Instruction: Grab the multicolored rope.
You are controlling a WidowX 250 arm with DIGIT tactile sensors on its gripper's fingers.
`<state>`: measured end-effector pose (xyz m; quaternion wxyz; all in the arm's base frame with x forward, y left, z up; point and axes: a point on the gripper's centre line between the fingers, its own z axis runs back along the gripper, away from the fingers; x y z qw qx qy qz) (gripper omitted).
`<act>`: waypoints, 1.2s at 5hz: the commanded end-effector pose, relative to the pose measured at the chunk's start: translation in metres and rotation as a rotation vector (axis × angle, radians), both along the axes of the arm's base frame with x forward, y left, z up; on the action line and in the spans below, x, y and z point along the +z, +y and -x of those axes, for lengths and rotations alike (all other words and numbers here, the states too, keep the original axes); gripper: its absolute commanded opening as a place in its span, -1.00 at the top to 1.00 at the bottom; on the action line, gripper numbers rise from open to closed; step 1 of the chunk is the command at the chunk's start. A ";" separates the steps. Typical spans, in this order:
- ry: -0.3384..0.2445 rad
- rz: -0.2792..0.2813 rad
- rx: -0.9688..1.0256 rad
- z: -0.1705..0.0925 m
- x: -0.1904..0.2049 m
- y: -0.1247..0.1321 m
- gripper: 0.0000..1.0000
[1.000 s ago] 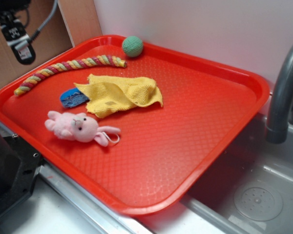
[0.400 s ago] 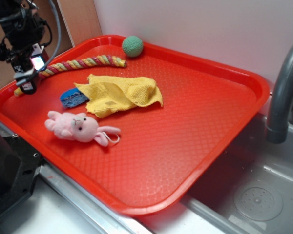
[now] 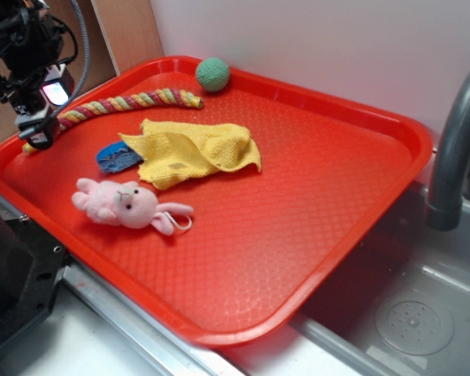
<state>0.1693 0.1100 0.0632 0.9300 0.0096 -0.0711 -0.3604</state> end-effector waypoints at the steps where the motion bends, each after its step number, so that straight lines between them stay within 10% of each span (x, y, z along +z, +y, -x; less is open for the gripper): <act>1: -0.022 -0.016 -0.010 -0.007 0.005 -0.003 -1.00; 6: 0.002 -0.141 -0.173 -0.107 -0.032 0.020 -0.90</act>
